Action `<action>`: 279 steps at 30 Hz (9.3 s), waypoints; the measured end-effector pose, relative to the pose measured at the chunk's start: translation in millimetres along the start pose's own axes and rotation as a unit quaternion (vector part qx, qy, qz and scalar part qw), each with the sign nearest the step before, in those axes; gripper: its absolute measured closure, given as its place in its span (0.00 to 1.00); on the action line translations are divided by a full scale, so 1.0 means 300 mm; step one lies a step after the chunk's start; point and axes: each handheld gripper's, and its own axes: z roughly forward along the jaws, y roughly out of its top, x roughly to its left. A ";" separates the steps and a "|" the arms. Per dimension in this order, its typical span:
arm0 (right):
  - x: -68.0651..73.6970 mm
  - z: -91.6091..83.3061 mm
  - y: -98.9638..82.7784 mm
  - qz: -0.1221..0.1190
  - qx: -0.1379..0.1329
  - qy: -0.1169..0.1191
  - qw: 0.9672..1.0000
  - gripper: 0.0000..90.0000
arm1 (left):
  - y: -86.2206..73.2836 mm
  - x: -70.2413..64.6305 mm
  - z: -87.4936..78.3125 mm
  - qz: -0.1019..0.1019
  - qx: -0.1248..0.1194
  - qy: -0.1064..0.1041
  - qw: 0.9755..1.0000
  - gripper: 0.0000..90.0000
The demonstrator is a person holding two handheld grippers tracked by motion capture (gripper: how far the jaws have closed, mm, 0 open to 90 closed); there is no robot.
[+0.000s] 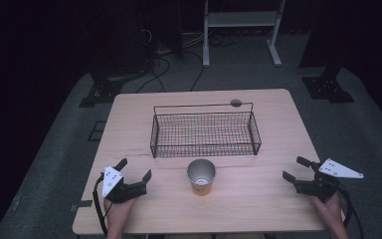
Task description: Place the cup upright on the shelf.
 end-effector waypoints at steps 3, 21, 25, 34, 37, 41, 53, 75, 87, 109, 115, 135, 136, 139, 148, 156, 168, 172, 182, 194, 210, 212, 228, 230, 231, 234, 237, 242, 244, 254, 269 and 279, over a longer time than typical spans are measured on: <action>0.003 0.001 0.000 -0.003 0.002 0.000 1.000 0.15 | 0.001 -0.011 0.005 0.006 0.003 -0.005 1.000 0.02; 0.008 0.008 0.001 -0.008 0.010 -0.004 1.000 0.15 | 0.007 -0.057 0.017 0.021 0.006 -0.042 0.999 0.02; 0.009 0.008 0.001 -0.010 0.011 -0.004 1.000 0.15 | 0.009 -0.069 0.022 0.024 0.007 -0.046 0.999 0.01; 0.008 0.008 0.001 -0.008 0.010 -0.004 1.000 0.15 | 0.016 -0.101 0.024 0.039 0.004 -0.067 0.997 0.01; 0.008 0.008 0.001 -0.009 0.011 -0.004 1.000 0.15 | 0.017 -0.110 0.025 0.040 0.001 -0.080 0.996 0.01; 0.008 0.008 0.001 -0.009 0.010 -0.004 1.000 0.15 | 0.018 -0.125 0.028 0.043 0.001 -0.090 0.995 0.01; 0.008 0.009 0.001 -0.010 0.011 -0.003 1.000 0.15 | 0.011 -0.182 0.053 0.053 0.007 -0.132 0.990 0.01; 0.008 0.009 0.001 -0.010 0.011 -0.002 1.000 0.15 | 0.009 -0.250 0.070 0.065 0.006 -0.184 0.981 0.01; 0.008 0.009 0.001 -0.010 0.011 -0.002 1.000 0.15 | 0.005 -0.279 0.082 0.068 0.009 -0.209 0.976 0.01; 0.008 0.010 0.001 -0.010 0.011 -0.002 1.000 0.15 | 0.009 -0.339 0.120 0.069 0.018 -0.240 0.968 0.00; 0.009 0.010 0.001 -0.009 0.012 -0.002 1.000 0.15 | 0.013 -0.360 0.138 0.072 0.023 -0.245 0.967 0.00; 0.009 0.012 0.002 -0.009 0.013 -0.002 1.000 0.15 | 0.027 -0.416 0.214 0.073 0.029 -0.240 0.968 0.00; 0.009 0.012 0.002 -0.009 0.013 -0.002 1.000 0.15 | 0.028 -0.417 0.217 0.070 0.028 -0.239 0.968 0.00; 0.009 0.012 0.002 -0.009 0.013 -0.001 1.000 0.15 | 0.029 -0.419 0.226 0.064 0.025 -0.239 0.969 0.00; 0.010 0.012 0.002 -0.009 0.013 -0.001 1.000 0.15 | 0.038 -0.429 0.255 0.069 0.024 -0.235 0.969 0.04; 0.010 0.013 0.002 -0.011 0.012 -0.001 1.000 0.15 | 0.041 -0.425 0.259 0.072 0.019 -0.232 0.970 0.15; 0.011 0.013 0.002 -0.011 0.013 -0.002 1.000 0.15 | 0.087 -0.413 0.256 0.069 0.006 -0.231 0.971 0.16; 0.011 0.013 0.002 -0.011 0.012 -0.002 1.000 0.15 | 0.112 -0.409 0.260 0.065 -0.003 -0.232 0.970 0.16; 0.011 0.012 0.002 -0.010 0.011 -0.001 1.000 0.15 | 0.167 -0.410 0.280 0.069 -0.010 -0.239 0.968 0.16; 0.011 0.012 0.002 -0.010 0.011 -0.001 1.000 0.15 | 0.226 -0.405 0.292 0.077 -0.017 -0.242 0.967 0.16; 0.012 0.012 0.002 -0.010 0.011 0.000 1.000 0.15 | 0.311 -0.401 0.322 0.092 -0.025 -0.247 0.964 0.16; 0.012 0.012 0.002 -0.010 0.011 0.000 1.000 0.15 | 0.329 -0.399 0.329 0.090 -0.028 -0.249 0.964 0.16; 0.012 0.011 0.003 -0.008 0.010 0.000 1.000 0.15 | 0.377 -0.379 0.359 0.095 -0.028 -0.244 0.965 0.16; 0.013 0.011 0.003 -0.009 0.010 0.000 1.000 0.15 | 0.382 -0.377 0.363 0.093 -0.030 -0.241 0.966 0.16; 0.013 0.011 0.002 -0.009 0.010 0.000 1.000 0.15 | 0.385 -0.374 0.366 0.094 -0.029 -0.242 0.965 0.16; 0.013 0.010 0.003 -0.008 0.010 0.000 1.000 0.15 | 0.393 -0.371 0.376 0.094 -0.027 -0.242 0.965 0.16; 0.013 0.011 0.003 -0.009 0.009 0.001 1.000 0.15 | 0.403 -0.370 0.383 0.097 -0.027 -0.241 0.965 0.16; 0.013 0.011 0.003 -0.009 0.009 0.001 1.000 0.15 | 0.420 -0.370 0.400 0.101 -0.026 -0.241 0.965 0.16; 0.013 0.011 0.003 -0.010 0.009 0.001 1.000 0.15 | 0.425 -0.369 0.406 0.099 -0.026 -0.243 0.965 0.16; 0.014 0.010 0.003 -0.008 0.009 0.002 1.000 0.15 | 0.450 -0.353 0.447 0.096 -0.021 -0.241 0.966 0.16; 0.013 0.010 0.003 -0.008 0.008 0.002 1.000 0.15 | 0.483 -0.333 0.504 0.093 -0.013 -0.240 0.966 0.16; 0.012 0.009 0.003 -0.008 0.007 0.003 1.000 0.15 | 0.496 -0.326 0.549 0.096 -0.008 -0.237 0.967 0.16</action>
